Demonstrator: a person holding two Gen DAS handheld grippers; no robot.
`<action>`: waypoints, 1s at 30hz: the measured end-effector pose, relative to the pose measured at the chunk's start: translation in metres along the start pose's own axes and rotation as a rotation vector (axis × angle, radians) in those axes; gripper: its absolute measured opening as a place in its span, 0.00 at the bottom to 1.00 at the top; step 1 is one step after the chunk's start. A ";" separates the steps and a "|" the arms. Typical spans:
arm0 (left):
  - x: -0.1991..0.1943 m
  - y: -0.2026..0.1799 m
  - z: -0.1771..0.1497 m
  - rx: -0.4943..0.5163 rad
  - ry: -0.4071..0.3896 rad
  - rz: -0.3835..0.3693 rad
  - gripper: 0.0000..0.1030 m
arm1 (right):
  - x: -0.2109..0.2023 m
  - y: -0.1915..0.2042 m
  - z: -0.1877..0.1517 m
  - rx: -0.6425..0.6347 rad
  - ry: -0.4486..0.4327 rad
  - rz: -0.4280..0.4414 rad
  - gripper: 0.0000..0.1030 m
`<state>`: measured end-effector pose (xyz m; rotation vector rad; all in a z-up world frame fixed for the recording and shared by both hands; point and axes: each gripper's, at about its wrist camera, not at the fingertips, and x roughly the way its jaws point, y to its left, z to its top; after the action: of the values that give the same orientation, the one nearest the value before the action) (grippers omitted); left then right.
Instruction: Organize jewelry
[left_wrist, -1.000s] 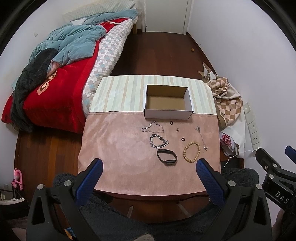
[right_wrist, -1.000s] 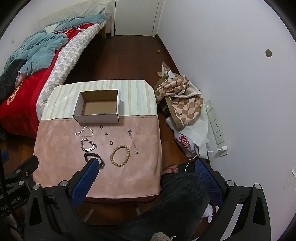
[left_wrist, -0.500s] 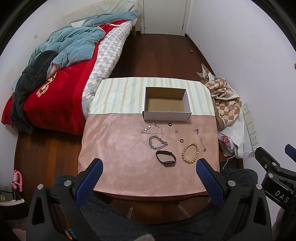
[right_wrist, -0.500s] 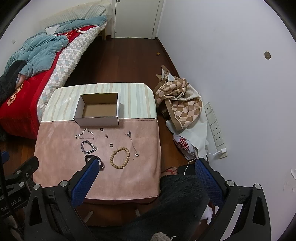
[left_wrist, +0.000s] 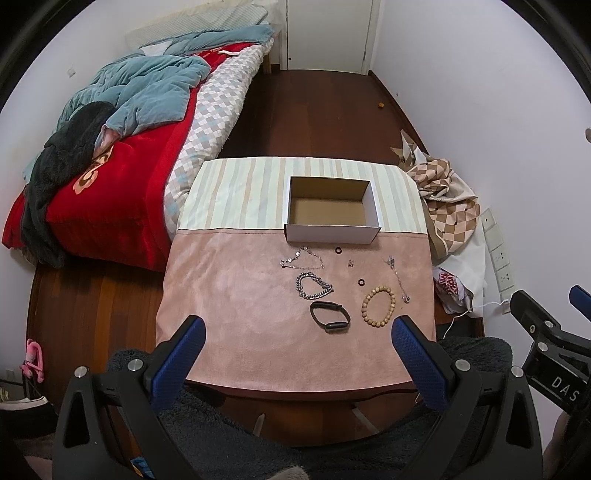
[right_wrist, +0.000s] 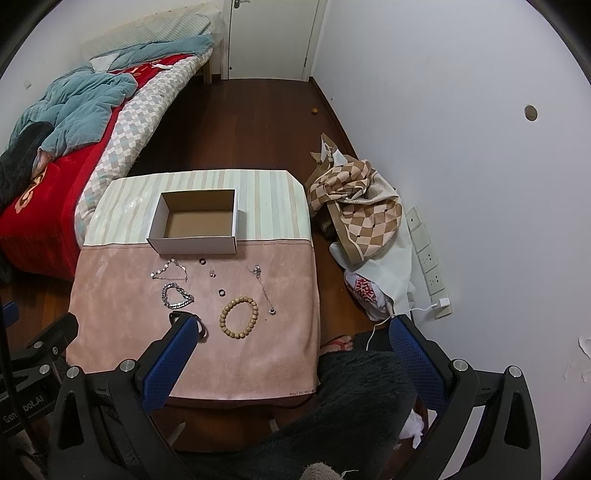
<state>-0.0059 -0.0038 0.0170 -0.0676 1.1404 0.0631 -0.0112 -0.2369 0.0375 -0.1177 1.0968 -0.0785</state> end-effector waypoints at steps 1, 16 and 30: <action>-0.001 0.000 0.000 0.000 -0.002 0.000 1.00 | -0.001 -0.001 0.001 -0.001 -0.002 0.000 1.00; -0.005 0.005 -0.004 -0.004 -0.011 -0.007 1.00 | -0.008 0.002 0.001 -0.001 -0.013 0.000 1.00; 0.030 0.010 0.006 -0.029 -0.043 0.064 1.00 | 0.018 -0.002 0.005 0.043 -0.011 0.032 1.00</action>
<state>0.0111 0.0069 -0.0084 -0.0554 1.0989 0.1380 0.0016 -0.2412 0.0239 -0.0619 1.0854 -0.0723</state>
